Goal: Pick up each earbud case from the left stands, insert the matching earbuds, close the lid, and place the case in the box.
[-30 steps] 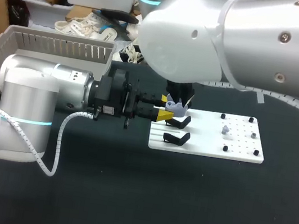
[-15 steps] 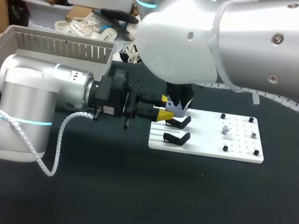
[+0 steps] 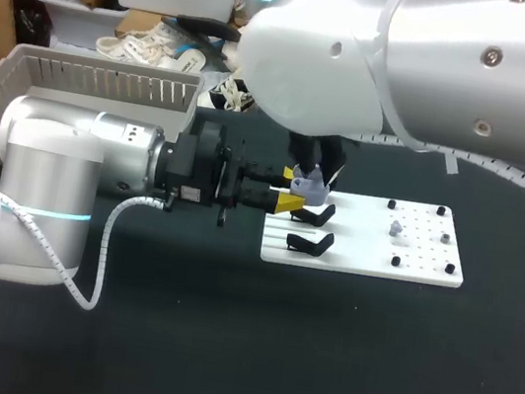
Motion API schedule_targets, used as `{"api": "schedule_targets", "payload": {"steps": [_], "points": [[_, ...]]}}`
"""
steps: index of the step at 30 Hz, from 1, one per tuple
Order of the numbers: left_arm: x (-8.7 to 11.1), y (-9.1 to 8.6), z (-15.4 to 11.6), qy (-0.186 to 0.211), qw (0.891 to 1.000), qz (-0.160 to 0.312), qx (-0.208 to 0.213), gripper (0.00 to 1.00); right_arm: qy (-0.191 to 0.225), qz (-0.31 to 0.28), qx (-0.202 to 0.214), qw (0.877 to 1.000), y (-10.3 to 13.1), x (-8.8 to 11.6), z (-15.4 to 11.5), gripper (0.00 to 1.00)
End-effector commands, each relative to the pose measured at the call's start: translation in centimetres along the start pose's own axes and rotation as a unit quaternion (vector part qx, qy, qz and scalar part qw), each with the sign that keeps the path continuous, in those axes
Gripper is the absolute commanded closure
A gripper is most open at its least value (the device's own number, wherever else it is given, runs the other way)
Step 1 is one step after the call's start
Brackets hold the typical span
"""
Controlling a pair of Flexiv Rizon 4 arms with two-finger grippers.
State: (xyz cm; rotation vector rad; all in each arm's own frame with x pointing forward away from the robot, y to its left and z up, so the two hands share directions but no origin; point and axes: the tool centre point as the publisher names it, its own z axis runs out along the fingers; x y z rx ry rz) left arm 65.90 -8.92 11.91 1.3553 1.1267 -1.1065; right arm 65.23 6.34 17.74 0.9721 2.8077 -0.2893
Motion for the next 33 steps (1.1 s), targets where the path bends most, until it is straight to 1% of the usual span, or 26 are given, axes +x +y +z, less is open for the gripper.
{"api": "schedule_targets", "payload": {"steps": [1, 2, 4, 5, 7, 9, 11, 12, 15, 18, 24, 26, 27, 28, 30, 33], "points": [[0.0, -0.1, 0.1, 0.000, 1.000, 0.001, -0.002, 1.00, 0.010, 0.022, -0.039, 0.999, -3.4, -0.5, -1.5, 0.68], [0.0, -0.1, 0.1, 0.000, 1.000, 0.001, -0.002, 1.00, 0.017, 0.028, -0.046, 0.998, -4.0, -0.8, -1.8, 0.67], [0.0, -0.1, 0.1, 0.000, 1.000, 0.001, -0.002, 1.00, 0.017, 0.034, -0.053, 0.998, -5.0, -1.6, -2.3, 0.67], [0.0, -0.1, 0.1, 0.000, 1.000, 0.001, -0.002, 1.00, 0.005, 0.036, -0.049, 0.998, -5.4, -2.0, -2.4, 0.67], [0.0, -0.1, 0.1, 0.000, 1.000, 0.001, -0.002, 1.00, -0.003, 0.035, -0.048, 0.998, -6.2, -2.9, -2.4, 0.67], [0.0, -0.1, 0.1, 0.000, 1.000, 0.001, -0.002, 1.00, -0.015, 0.006, -0.050, 0.999, -6.8, -3.6, -2.3, 0.65], [0.0, -0.1, 0.1, 0.000, 1.000, 0.001, -0.002, 1.00, -0.022, -0.020, -0.051, 0.998, -7.4, -4.2, -2.2, 0.60], [0.0, -0.1, 0.1, 0.000, 1.000, 0.001, -0.002, 1.00, -0.014, -0.032, -0.053, 0.998, -7.7, -4.5, -2.2, 0.60], [0.0, -0.1, 0.1, 0.000, 1.000, 0.001, -0.002, 1.00, -0.020, -0.066, -0.056, 0.996, -8.4, -5.1, -1.8, 0.60], [0.0, -0.1, 0.1, 0.000, 1.000, 0.001, -0.002, 1.00, -0.016, -0.094, -0.074, 0.993, -8.9, -5.4, -1.6, 0.59], [0.0, -0.1, 0.1, 0.000, 1.000, 0.001, -0.002, 1.00, 0.003, -0.128, -0.127, 0.984, -9.6, -6.3, -0.7, 0.60], [0.0, -0.1, 0.1, 0.000, 1.000, 0.001, -0.002, 1.00, -0.001, -0.138, -0.136, 0.981, -9.8, -6.5, -0.2, 0.60], [0.0, -0.1, 0.1, 0.000, 1.000, 0.001, -0.002, 1.00, -0.002, -0.142, -0.138, 0.980, -9.9, -6.7, 0.1, 0.58], [0.0, -0.1, 0.1, 0.000, 1.000, 0.001, -0.002, 1.00, -0.002, -0.148, -0.143, 0.979, -10.0, -6.7, 0.3, 0.53], [0.0, -0.1, 0.1, 0.000, 1.000, 0.001, -0.002, 1.00, 0.004, -0.156, -0.155, 0.975, -10.0, -6.9, 0.7, 0.48], [0.0, -0.1, 0.1, 0.000, 1.000, 0.001, -0.002, 1.00, 0.008, -0.169, -0.170, 0.971, -9.9, -7.0, 1.2, 0.39]]}}
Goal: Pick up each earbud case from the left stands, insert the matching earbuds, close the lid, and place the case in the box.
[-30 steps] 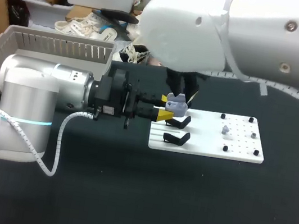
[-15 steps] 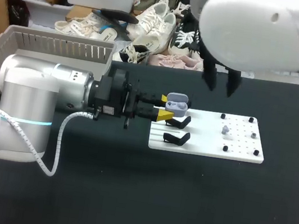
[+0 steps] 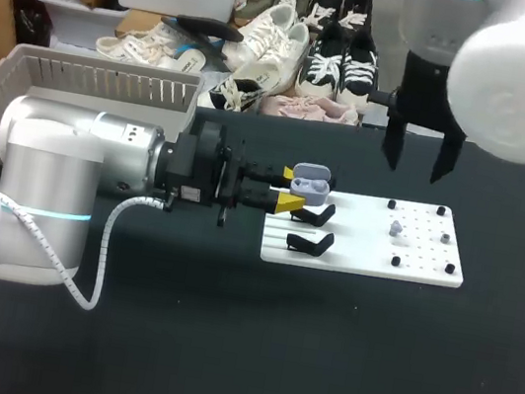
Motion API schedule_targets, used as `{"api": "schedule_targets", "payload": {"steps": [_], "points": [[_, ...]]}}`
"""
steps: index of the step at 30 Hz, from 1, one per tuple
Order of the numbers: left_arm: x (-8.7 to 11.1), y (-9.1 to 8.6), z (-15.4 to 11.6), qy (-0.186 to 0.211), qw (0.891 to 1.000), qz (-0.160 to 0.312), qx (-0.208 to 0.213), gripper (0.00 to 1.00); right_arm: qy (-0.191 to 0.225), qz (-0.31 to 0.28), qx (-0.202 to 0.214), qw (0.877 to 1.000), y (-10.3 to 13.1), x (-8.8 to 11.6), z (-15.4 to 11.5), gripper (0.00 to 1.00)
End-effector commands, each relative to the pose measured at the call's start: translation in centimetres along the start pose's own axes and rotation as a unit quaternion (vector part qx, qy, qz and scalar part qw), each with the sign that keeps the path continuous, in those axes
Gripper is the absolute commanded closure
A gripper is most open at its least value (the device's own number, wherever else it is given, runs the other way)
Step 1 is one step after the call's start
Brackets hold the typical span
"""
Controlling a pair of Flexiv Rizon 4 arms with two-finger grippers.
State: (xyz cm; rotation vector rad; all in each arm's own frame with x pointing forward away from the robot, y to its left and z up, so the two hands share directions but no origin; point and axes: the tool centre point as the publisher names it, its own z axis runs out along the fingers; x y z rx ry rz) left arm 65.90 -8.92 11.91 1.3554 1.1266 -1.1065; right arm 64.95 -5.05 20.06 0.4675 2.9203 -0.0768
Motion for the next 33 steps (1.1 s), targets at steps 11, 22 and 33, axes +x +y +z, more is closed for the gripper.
{"api": "schedule_targets", "payload": {"steps": [11, 22, 33], "points": [[0.0, -0.1, 0.1, 0.000, 1.000, 0.001, -0.002, 1.00, 0.020, -0.027, -0.082, 0.996, -0.5, 0.5, 5.4, 0.28], [0.0, -0.1, 0.1, 0.000, 1.000, 0.001, -0.002, 1.00, 0.014, 0.001, -0.060, 0.998, -0.4, -1.0, 10.9, 0.38], [0.0, -0.1, 0.1, 0.000, 1.000, 0.001, -0.002, 1.00, -0.018, 0.061, -0.065, 0.996, -0.6, -3.4, 14.7, 0.49]]}}
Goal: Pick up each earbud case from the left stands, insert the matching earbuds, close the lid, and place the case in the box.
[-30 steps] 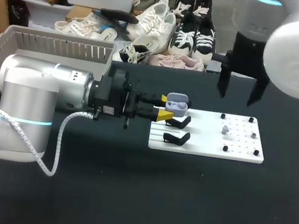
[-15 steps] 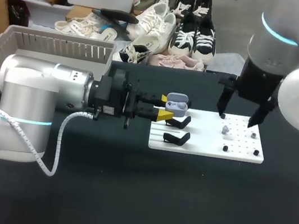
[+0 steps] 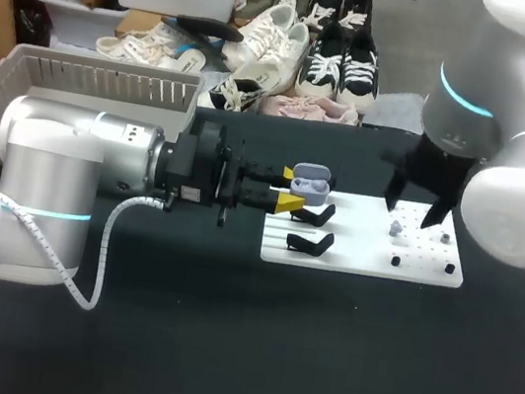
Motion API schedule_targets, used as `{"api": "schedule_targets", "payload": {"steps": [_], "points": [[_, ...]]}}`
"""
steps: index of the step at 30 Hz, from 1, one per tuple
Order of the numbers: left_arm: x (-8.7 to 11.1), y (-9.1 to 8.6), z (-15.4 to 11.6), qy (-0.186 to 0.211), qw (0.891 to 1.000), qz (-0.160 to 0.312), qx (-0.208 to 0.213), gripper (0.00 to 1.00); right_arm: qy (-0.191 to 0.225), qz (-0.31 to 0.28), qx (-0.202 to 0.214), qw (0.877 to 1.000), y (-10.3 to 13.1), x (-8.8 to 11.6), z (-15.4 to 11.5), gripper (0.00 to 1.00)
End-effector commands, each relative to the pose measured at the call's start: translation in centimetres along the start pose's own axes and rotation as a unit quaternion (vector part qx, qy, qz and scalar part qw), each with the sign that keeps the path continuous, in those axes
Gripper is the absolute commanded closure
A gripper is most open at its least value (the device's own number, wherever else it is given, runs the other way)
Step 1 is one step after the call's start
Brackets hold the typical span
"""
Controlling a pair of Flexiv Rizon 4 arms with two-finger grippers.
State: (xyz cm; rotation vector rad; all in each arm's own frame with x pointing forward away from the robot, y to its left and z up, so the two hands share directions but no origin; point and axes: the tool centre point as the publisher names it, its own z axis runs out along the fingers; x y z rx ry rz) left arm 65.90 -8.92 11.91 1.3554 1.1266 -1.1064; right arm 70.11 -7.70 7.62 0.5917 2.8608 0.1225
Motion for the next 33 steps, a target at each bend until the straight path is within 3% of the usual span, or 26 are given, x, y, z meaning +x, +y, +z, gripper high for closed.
{"api": "schedule_targets", "payload": {"steps": [1, 33], "points": [[0.0, 0.0, 0.1, 0.000, 1.000, 0.001, -0.002, 1.00, -0.013, 0.012, -0.001, 1.000, -0.1, -0.2, 1.6, 0.49], [0.0, 0.0, 0.1, 0.000, 1.000, 0.001, -0.002, 1.00, -0.019, 0.017, -0.015, 1.000, 0.6, -0.4, 5.1, 0.55]]}}
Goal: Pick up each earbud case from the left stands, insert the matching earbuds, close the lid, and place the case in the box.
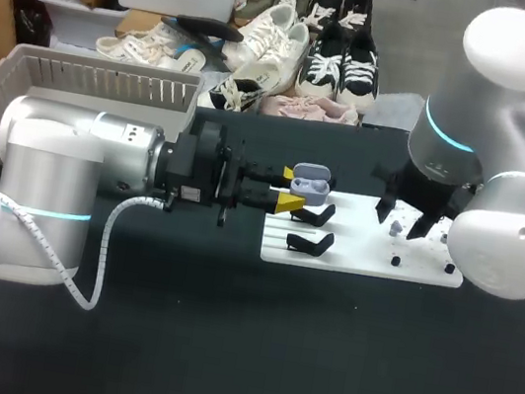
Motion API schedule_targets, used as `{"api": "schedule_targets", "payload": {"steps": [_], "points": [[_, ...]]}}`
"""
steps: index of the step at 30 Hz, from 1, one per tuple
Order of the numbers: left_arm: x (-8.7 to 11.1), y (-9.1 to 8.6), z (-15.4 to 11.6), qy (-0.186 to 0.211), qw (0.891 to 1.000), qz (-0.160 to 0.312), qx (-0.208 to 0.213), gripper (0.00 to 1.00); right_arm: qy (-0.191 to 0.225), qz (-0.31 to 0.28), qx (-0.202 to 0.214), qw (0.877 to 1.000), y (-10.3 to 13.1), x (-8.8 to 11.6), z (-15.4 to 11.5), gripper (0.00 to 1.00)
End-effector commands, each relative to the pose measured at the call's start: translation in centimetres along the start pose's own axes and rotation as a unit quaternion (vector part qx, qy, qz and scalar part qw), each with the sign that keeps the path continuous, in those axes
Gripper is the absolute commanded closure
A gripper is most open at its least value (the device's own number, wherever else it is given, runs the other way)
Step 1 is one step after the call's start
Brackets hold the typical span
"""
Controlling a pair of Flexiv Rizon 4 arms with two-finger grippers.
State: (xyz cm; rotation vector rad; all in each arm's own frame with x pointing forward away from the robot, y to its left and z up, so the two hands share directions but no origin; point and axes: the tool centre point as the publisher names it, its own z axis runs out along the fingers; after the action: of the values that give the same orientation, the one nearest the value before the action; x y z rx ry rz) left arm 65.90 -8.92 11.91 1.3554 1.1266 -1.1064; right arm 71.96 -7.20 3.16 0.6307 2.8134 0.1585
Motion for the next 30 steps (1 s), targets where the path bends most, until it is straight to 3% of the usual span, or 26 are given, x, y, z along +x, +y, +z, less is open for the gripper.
{"api": "schedule_targets", "payload": {"steps": [1, 10, 14, 24, 28, 30], "points": [[0.04, -0.05, 0.08, 0.000, 1.000, 0.001, -0.002, 1.00, -0.003, 0.000, 0.000, 1.000, 0.00, 0.16, 0.32, 0.56], [0.04, -0.05, 0.08, 0.000, 1.000, 0.001, -0.002, 1.00, -0.002, -0.001, 0.000, 1.000, -0.04, 0.05, 0.60, 0.61], [0.04, -0.05, 0.08, 0.000, 1.000, 0.001, -0.002, 1.00, -0.001, -0.001, -0.001, 1.000, 0.02, -0.05, 0.72, 0.74], [0.04, -0.05, 0.08, 0.000, 1.000, 0.001, -0.002, 1.00, 0.000, -0.002, 0.003, 1.000, 0.16, 0.04, 0.86, 0.75], [0.04, -0.05, 0.08, 0.000, 1.000, 0.001, -0.002, 1.00, -0.001, -0.003, 0.005, 1.000, 0.20, -0.02, 0.98, 0.80], [0.04, -0.05, 0.08, 0.000, 1.000, 0.001, -0.002, 1.00, -0.001, -0.002, 0.006, 1.000, 0.20, -0.03, 0.98, 0.88]]}}
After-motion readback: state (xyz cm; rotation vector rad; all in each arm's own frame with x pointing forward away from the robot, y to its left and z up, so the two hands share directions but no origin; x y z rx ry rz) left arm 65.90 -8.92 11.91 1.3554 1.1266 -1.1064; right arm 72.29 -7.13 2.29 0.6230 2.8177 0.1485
